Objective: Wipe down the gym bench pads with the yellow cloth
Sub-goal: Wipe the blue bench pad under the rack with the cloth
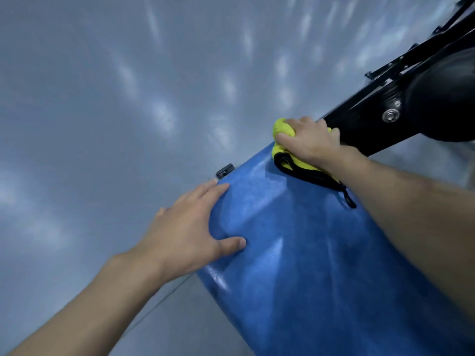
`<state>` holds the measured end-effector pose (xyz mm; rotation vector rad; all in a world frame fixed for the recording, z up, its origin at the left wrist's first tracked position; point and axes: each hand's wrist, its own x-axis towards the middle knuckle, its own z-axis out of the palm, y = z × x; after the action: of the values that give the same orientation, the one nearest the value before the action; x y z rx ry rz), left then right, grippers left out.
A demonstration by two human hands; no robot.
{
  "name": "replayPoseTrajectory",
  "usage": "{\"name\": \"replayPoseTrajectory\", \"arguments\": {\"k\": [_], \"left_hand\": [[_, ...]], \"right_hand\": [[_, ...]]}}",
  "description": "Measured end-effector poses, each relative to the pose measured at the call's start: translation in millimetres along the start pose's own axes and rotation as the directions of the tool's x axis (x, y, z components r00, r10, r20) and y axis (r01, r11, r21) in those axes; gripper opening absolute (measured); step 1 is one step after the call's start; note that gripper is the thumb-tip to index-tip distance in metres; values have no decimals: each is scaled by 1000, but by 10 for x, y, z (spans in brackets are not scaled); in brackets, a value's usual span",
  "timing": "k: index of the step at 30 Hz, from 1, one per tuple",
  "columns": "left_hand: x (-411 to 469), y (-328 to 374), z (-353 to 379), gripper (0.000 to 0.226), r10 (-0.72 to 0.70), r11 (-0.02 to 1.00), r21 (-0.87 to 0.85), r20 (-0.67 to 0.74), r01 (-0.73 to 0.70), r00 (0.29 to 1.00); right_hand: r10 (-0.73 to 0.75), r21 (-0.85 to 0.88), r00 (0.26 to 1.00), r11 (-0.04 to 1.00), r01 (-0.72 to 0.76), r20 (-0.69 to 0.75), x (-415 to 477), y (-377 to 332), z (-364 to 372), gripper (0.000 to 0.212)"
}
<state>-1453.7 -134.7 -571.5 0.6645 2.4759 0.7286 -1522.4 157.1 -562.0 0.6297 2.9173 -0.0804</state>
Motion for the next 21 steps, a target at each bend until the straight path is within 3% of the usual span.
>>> {"name": "replayPoseTrajectory", "arguments": {"k": [7, 10, 12, 16, 18, 21], "left_hand": [[-262, -147, 94, 104, -122, 988, -113, -141, 107, 982], [-327, -142, 185, 117, -239, 963, -170, -163, 211, 957], [-375, -132, 252, 121, -289, 941, -233, -175, 246, 941], [-404, -128, 296, 117, -304, 930, -279, -213, 240, 928], [-422, -103, 302, 115, -300, 926, -302, -220, 228, 928], [-458, -47, 287, 97, -308, 902, -371, -190, 222, 932]], "right_hand": [[-271, -37, 924, 956, 291, 270, -99, -595, -24, 49], [-392, 2, 882, 914, 405, 261, -282, -710, 50, 53], [-401, 63, 893, 916, 397, 202, -269, -613, 34, 52], [-307, 37, 936, 951, 306, 174, -243, -654, 45, 40], [-351, -42, 912, 929, 367, 214, -384, -874, 111, 38], [-463, -9, 844, 876, 483, 271, -604, -1095, 169, 40]]}}
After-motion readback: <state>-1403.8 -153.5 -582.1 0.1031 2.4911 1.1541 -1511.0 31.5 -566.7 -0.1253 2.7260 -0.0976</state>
